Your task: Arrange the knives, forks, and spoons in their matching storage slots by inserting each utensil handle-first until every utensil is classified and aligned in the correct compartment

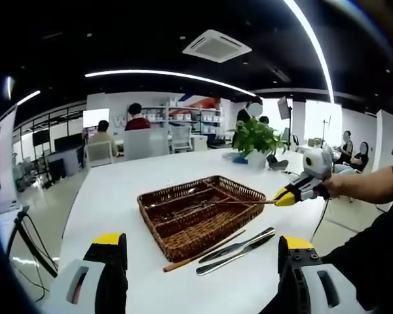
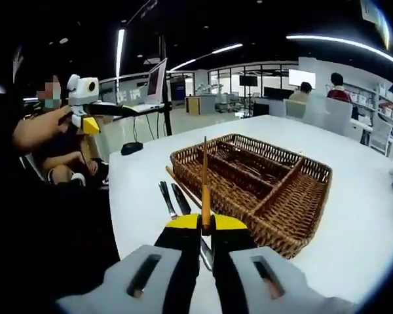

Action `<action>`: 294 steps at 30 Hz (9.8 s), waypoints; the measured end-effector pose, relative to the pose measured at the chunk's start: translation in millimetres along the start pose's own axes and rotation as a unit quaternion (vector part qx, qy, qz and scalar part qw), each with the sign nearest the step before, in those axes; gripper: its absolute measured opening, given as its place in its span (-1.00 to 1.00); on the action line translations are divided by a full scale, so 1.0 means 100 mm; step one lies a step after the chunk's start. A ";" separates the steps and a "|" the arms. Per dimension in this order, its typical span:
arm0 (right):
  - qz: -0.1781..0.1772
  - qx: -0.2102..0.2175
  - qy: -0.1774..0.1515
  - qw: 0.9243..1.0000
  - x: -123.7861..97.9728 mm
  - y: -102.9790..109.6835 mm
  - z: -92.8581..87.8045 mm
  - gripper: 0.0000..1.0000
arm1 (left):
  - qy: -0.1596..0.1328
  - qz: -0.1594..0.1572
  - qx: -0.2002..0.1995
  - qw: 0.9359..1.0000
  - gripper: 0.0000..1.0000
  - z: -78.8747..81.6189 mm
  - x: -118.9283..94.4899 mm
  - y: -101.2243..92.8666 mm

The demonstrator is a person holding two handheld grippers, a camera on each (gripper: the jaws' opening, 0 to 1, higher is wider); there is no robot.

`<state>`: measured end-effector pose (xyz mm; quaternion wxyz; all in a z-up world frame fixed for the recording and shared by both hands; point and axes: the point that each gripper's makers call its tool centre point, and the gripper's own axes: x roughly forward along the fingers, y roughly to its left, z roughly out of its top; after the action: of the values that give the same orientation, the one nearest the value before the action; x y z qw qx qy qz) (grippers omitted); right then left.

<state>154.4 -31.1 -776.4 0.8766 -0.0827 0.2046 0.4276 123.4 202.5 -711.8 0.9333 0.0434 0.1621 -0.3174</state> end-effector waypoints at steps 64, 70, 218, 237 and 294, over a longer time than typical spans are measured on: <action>-0.287 0.097 0.005 0.953 -0.45 -1.16 0.02 -0.95 | 0.002 0.008 0.000 1.000 1.00 0.00 -0.04 0.08; -0.286 0.102 0.009 0.953 -0.38 -1.20 0.04 -0.95 | 0.002 0.009 -0.003 1.000 1.00 -0.03 -0.05 0.11; -0.164 -0.008 -0.038 0.986 -1.00 -0.57 0.21 0.99 | 0.016 0.000 0.025 1.000 1.00 -0.02 0.04 -0.01; -0.172 -0.005 -0.033 0.985 -1.03 -0.65 0.17 0.99 | 0.060 -0.030 0.075 0.995 1.00 -0.11 0.40 0.31; -0.180 0.014 -0.013 0.984 -1.06 -0.65 -0.12 0.94 | 0.244 -0.163 0.143 0.945 -0.88 -1.23 0.86 0.28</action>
<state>143.0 -151.0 -744.0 0.9428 -0.1002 0.1814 0.2611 171.0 197.8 -856.6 0.7851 0.2251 0.3426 -0.4643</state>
